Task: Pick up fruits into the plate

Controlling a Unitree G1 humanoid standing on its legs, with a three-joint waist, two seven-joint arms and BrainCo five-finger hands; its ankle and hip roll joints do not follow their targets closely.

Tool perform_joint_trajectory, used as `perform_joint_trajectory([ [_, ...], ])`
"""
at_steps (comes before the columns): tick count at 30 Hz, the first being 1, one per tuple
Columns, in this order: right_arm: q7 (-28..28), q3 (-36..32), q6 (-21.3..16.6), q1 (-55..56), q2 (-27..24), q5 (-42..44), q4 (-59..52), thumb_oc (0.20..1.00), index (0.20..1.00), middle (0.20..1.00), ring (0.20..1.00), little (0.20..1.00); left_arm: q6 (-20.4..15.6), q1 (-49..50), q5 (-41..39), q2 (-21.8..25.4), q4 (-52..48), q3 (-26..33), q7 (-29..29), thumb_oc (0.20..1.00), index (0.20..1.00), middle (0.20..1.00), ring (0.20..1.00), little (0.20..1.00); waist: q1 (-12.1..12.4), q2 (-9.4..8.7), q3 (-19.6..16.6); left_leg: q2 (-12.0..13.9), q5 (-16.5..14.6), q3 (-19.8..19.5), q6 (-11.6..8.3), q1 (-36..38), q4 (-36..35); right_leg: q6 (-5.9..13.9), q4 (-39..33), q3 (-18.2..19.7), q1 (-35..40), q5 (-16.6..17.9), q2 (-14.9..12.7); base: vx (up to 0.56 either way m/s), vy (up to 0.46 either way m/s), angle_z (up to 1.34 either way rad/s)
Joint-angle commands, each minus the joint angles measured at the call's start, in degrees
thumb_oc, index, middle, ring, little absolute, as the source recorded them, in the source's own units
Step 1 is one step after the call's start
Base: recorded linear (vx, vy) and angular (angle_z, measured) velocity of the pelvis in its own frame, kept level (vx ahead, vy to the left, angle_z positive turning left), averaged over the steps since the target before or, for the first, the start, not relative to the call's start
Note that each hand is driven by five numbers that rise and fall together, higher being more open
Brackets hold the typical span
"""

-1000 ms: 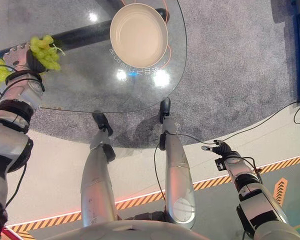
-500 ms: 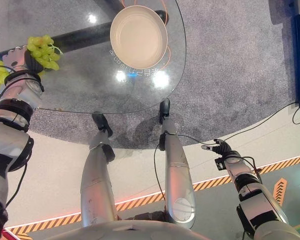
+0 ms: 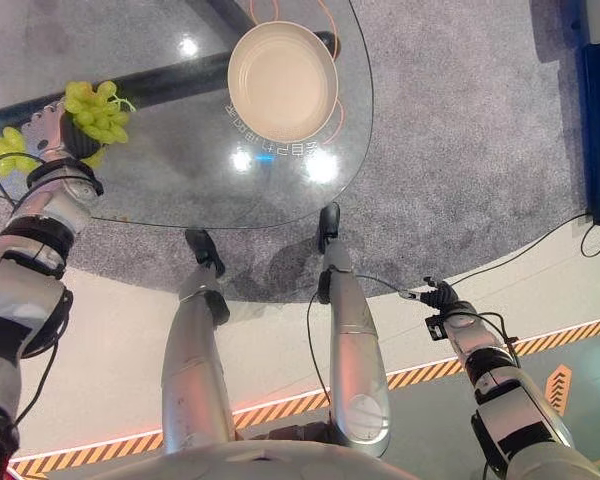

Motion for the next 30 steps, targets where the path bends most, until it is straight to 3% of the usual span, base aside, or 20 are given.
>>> perform_joint_trajectory([
  [1,-1.29,0.3,0.24,5.09,-0.75,1.29,-2.01,1.0,1.0,1.0,1.0,1.0,-3.37,1.07,-1.83,0.59,-2.37,5.03,4.05,0.2,0.2,0.2,0.2,0.2,1.01,-1.32,1.72,-5.44,-4.67,3.48,0.51,2.09,-0.63,-0.59,1.0,0.11,1.25,-2.6,4.74,0.0,0.0,0.0],
  [17,-1.83,0.08,-0.78,6.63,1.43,-0.03,0.29,1.0,1.0,1.0,1.0,1.0,-10.45,2.74,-7.1,0.28,-11.71,10.75,11.5,0.2,0.2,0.2,0.2,0.2,2.7,-0.7,1.72,-5.63,-5.44,3.58,0.65,8.13,-1.87,-0.49,0.44,-1.2,7.21,-4.0,3.17,0.0,0.0,0.03],
  [19,-2.0,-0.1,-1.32,7.39,1.98,-0.33,0.49,1.0,1.0,1.0,1.0,1.0,-12.76,3.7,-9.07,-0.58,-13.91,12.12,12.38,0.2,0.2,0.2,0.2,0.2,3.03,-0.67,1.72,-5.67,-5.53,3.65,0.74,9.71,-2.53,-0.42,0.16,-1.48,8.7,-4.32,3.07,0.0,-0.002,0.04],
  [30,-3.12,-3.57,-4.72,10.63,2.55,-0.18,-3.09,1.0,1.0,1.0,1.0,1.0,-19.83,12.42,-15.55,-3.15,-27.73,17.77,8.41,0.2,0.2,0.2,0.2,0.2,5.11,0.58,1.72,-5.82,-5.55,3.65,1.0,19.68,-5.27,-0.06,-1.04,-2.71,18.65,-6.24,1.83,0.0,0.004,0.01],
])
